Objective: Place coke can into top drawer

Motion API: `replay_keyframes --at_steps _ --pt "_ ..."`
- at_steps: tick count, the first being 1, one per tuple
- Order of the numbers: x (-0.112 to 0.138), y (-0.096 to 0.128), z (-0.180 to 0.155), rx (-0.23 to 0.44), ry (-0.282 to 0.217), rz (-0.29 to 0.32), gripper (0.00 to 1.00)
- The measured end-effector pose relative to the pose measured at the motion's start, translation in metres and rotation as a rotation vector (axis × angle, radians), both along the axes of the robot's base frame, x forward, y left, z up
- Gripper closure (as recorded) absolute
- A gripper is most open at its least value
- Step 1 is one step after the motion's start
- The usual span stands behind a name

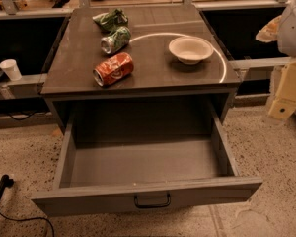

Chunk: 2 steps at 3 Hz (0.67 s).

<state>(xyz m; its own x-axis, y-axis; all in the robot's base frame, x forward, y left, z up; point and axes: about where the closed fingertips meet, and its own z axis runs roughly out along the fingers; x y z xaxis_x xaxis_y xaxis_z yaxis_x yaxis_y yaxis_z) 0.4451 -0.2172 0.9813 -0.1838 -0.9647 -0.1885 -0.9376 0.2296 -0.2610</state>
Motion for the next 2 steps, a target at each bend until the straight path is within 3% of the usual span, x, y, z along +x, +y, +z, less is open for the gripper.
replay_keyframes --at_steps 1,2 --pt "0.0 0.0 0.0 0.0 0.0 0.0 0.0" --pt "0.026 0.033 -0.005 -0.021 -0.004 0.115 0.0"
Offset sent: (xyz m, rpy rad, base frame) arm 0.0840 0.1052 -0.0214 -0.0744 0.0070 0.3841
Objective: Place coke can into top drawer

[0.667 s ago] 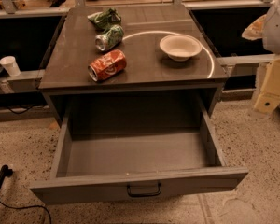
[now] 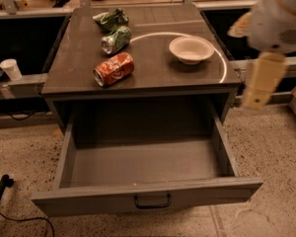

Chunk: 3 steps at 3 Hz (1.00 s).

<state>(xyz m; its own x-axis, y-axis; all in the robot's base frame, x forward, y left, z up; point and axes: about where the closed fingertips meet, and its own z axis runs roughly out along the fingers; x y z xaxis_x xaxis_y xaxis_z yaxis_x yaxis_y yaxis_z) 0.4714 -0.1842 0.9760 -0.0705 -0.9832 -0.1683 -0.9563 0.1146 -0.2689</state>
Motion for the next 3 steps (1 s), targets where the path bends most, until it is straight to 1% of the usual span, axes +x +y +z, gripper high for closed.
replay_keyframes --at_steps 1,2,3 --pt "0.046 0.06 -0.017 -0.033 0.032 0.165 0.0" --pt "0.084 0.144 -0.048 -0.054 0.039 0.427 0.0" --pt "0.094 0.192 -0.067 -0.07 0.044 0.599 0.0"
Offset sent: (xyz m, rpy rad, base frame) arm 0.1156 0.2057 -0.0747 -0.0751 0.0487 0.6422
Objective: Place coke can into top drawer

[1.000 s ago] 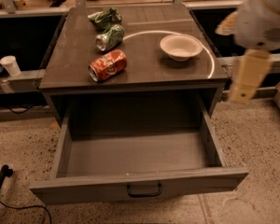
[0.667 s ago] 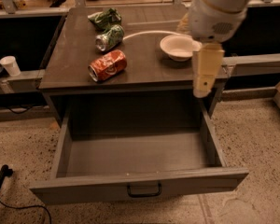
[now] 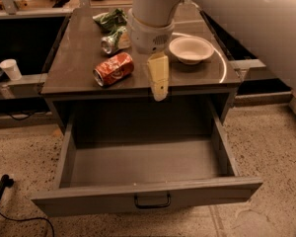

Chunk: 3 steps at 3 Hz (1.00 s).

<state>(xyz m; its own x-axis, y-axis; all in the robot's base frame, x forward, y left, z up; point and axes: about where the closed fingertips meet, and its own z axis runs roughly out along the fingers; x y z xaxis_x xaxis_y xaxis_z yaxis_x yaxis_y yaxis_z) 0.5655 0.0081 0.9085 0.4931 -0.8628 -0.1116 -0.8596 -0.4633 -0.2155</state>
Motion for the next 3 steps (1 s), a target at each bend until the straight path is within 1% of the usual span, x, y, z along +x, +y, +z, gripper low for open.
replay_keyframes --at_steps 1,2,3 --pt "0.013 0.045 -0.022 -0.064 0.017 0.144 0.0" --pt "0.03 0.097 -0.04 -0.126 0.018 0.272 0.0" --pt "0.044 0.119 -0.05 -0.152 0.029 0.299 0.0"
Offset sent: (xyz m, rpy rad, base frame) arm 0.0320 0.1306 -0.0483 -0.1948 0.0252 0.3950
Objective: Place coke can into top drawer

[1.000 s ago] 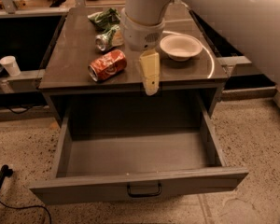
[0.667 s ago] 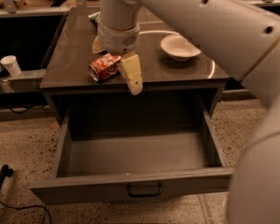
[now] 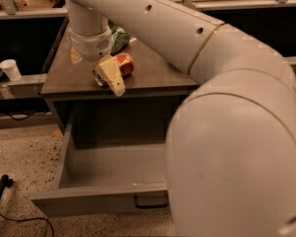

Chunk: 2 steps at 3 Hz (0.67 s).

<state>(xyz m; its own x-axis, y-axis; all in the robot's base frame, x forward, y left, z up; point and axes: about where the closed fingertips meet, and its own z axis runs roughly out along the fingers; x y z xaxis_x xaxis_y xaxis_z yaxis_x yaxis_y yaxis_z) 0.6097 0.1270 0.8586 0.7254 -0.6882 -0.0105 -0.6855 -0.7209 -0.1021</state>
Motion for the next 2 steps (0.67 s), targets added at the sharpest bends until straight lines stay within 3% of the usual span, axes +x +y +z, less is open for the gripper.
replay_keyframes --at_steps 1,2 --pt "0.028 0.011 -0.01 -0.019 -0.004 -0.037 0.0" --pt "0.056 0.008 -0.017 -0.024 -0.022 -0.104 0.0"
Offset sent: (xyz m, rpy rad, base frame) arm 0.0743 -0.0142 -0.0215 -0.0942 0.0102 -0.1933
